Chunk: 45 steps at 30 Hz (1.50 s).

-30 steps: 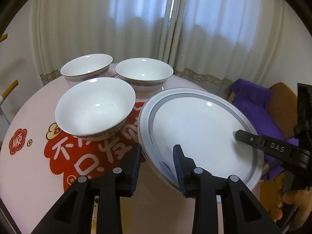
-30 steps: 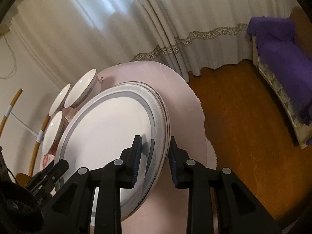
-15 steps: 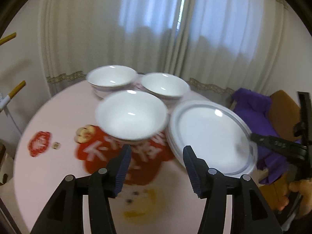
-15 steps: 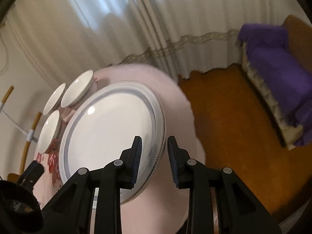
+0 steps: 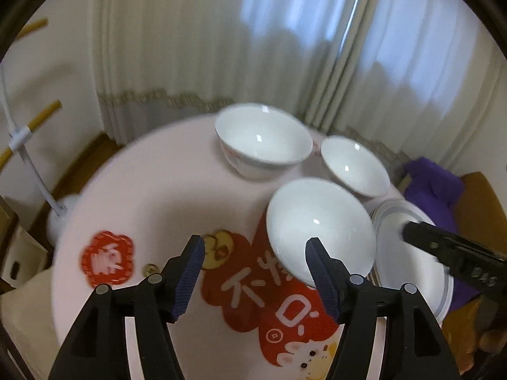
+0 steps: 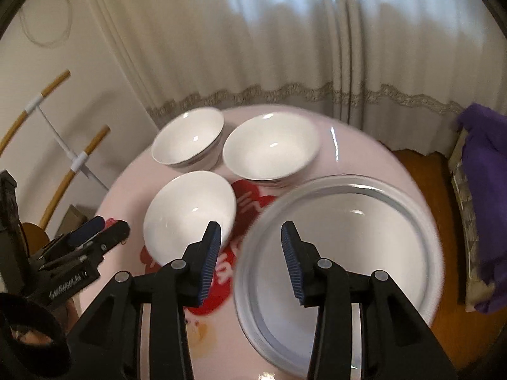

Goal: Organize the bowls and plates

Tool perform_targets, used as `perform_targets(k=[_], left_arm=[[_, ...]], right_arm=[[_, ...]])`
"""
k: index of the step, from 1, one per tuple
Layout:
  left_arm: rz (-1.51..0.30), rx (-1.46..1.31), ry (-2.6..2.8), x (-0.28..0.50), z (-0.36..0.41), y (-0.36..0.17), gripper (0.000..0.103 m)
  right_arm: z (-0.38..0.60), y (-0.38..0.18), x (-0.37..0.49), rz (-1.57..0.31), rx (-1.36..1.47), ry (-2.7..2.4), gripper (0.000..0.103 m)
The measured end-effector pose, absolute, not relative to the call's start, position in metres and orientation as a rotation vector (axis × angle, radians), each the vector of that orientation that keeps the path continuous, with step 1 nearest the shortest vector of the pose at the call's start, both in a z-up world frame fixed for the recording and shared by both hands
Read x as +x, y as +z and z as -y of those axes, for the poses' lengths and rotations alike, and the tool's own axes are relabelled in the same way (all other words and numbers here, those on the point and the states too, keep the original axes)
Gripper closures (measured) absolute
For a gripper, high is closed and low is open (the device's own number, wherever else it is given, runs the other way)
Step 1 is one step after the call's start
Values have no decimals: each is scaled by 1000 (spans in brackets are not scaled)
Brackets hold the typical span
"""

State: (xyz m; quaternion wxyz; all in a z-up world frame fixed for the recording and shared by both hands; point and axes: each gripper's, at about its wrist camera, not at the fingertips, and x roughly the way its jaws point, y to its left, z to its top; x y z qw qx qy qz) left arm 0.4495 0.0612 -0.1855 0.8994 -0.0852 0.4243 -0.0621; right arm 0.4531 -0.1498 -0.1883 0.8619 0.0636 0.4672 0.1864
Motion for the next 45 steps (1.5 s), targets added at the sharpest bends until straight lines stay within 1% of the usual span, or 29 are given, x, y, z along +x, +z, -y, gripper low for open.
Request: perform_targets(k=[5, 7, 9, 10, 12, 14, 15, 16, 17, 18, 22, 28, 36, 40, 45], left_arm=[[-939, -153, -143, 481, -55, -195, 43], [-949, -150, -159, 488, -50, -198, 47], [-957, -130, -167, 495, -46, -201, 57], [-964, -126, -168, 498, -46, -202, 60], [-987, -135, -181, 503, -45, -206, 71], [-994, -134, -188, 505, -37, -211, 80], [-995, -132, -196, 506, -36, -211, 82], [-993, -132, -200, 507, -35, -211, 84], [-994, -130, -205, 509, -34, -212, 89], [-996, -126, -209, 510, -31, -212, 91], [-991, -140, -198, 509, -33, -216, 92], [-961, -149, -199, 490, -38, -204, 93], [-829, -206, -178, 467, -56, -141, 93], [-822, -215, -171, 476, -65, -123, 93], [-820, -197, -154, 502, -78, -116, 93]], right_arm=[[129, -207, 475, -1027, 99, 385, 62], [124, -214, 486, -1044, 90, 395, 62], [119, -216, 490, -1048, 77, 399, 63], [117, -219, 494, -1056, 68, 401, 64], [115, -221, 497, -1070, 74, 409, 65], [111, -224, 499, -1080, 64, 421, 66], [109, -225, 499, -1079, 54, 421, 71], [108, -226, 499, -1081, 49, 424, 78], [107, -226, 500, -1083, 40, 422, 80], [107, -227, 499, -1082, 36, 417, 83], [109, -226, 500, -1080, 42, 403, 94], [113, -216, 489, -1060, 65, 430, 95], [109, -155, 480, -949, 51, 490, 95], [97, -129, 492, -908, 6, 501, 95], [78, -120, 518, -891, -19, 500, 94]])
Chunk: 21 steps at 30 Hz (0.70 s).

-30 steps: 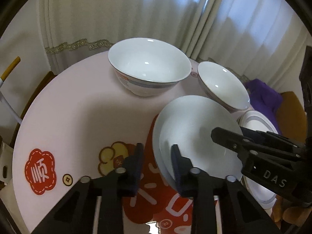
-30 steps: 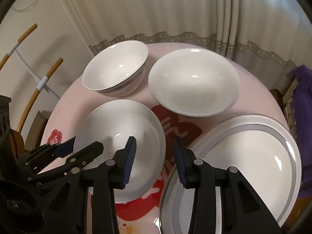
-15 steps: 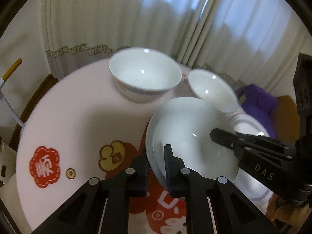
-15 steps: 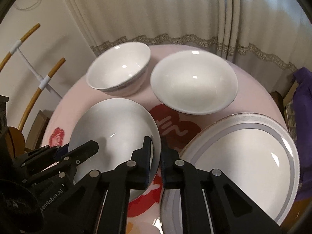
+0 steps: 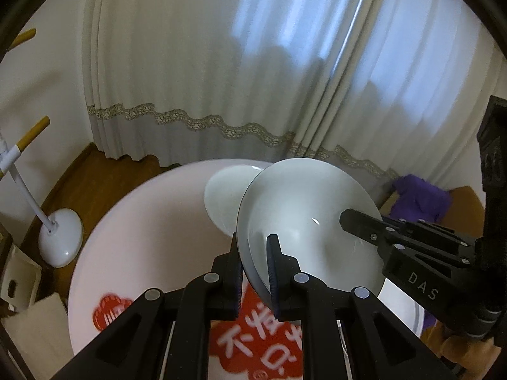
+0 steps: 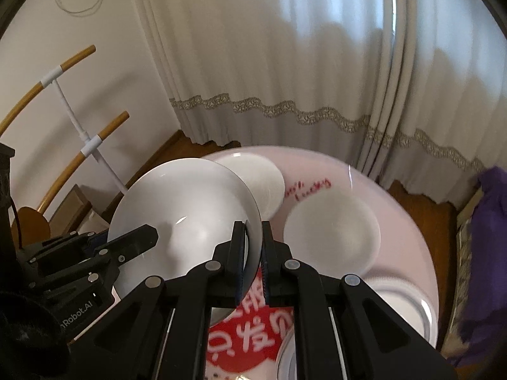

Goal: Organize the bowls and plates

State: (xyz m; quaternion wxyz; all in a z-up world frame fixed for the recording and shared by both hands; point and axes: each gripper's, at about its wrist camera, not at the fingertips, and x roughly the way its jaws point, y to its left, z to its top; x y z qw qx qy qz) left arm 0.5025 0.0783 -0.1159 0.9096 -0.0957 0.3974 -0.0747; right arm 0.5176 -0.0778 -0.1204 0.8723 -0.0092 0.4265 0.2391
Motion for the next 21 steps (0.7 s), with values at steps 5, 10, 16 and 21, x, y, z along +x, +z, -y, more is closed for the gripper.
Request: perform_targets(k=[5, 10, 16, 21], left_arm=[[-829, -181, -132, 535, -80, -121, 93], [-860, -191, -126, 574, -75, -136, 93], [-885, -180, -130, 611, -64, -153, 93], [-905, -172, -137, 639, -57, -165, 93]], right_arm=[[64, -128, 545, -897, -34, 496, 94], [56, -143, 569, -916, -42, 485, 94], [55, -162, 589, -941, -63, 457, 93], [59, -172, 598, -954, -72, 440, 92]])
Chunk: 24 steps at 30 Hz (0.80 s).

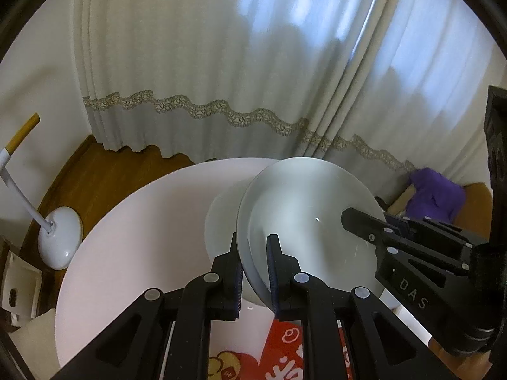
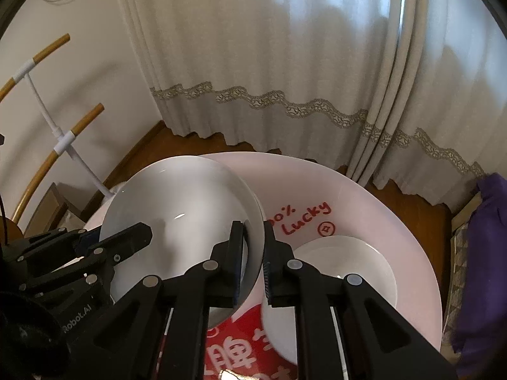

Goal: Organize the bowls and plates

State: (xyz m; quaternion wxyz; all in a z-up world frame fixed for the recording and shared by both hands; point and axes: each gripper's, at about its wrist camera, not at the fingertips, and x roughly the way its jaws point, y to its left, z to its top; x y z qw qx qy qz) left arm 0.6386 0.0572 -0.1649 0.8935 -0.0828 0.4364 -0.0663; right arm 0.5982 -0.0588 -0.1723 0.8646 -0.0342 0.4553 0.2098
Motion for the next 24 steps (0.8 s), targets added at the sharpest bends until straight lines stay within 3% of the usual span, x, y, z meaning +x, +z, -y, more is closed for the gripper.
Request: perform_targets(k=[24], left_arm=[[-932, -161, -117, 662, -55, -190, 92]], right_arm=[[48, -203, 617, -1007, -76, 432, 89]])
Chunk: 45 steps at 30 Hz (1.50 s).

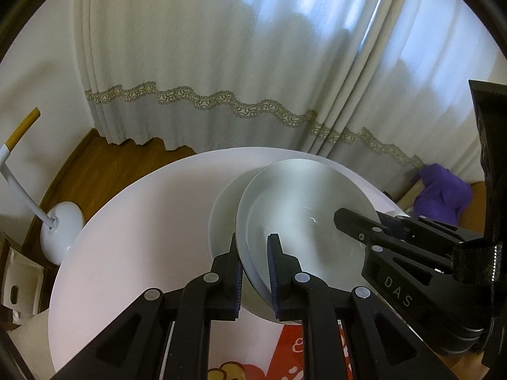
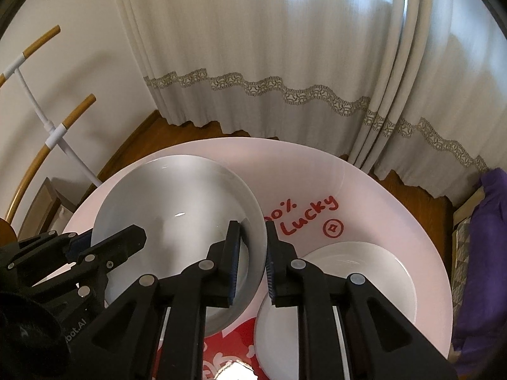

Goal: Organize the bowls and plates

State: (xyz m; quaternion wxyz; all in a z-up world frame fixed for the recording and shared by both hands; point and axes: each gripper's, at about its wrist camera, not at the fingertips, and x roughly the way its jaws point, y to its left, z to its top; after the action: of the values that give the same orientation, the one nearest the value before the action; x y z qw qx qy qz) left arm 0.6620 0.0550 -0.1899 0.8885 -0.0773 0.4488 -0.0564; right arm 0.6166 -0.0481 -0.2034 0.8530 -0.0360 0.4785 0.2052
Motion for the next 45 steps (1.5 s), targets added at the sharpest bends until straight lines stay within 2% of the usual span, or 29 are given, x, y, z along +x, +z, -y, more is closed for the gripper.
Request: perform_targets(k=[20, 25, 27, 29, 34, 38, 44, 45], left_arm=[[-906, -126, -89, 659, -43, -195, 90], [-898, -125, -87, 651, -45, -191, 82], [-897, -125, -81, 646, -47, -191, 72], [-893, -126, -74, 643, -49, -190, 68], [-901, -141, -64, 632, -54, -185, 66], [-886, -140, -62, 618, -55, -177, 59], [-840, -117, -75, 574, -47, -154, 51], [-826, -108, -78, 564, -45, -149, 48]], right_arm=[[46, -216, 621, -1031, -55, 430, 89], [44, -214, 619, -1030, -54, 421, 89], [44, -214, 619, -1037, -45, 415, 88], [43, -214, 618, -1042, -42, 415, 87], [51, -205, 614, -1032, -6, 414, 85], [60, -190, 600, -1008, 20, 417, 85], [75, -161, 558, -977, 47, 425, 76], [78, -157, 551, -970, 51, 428, 71]])
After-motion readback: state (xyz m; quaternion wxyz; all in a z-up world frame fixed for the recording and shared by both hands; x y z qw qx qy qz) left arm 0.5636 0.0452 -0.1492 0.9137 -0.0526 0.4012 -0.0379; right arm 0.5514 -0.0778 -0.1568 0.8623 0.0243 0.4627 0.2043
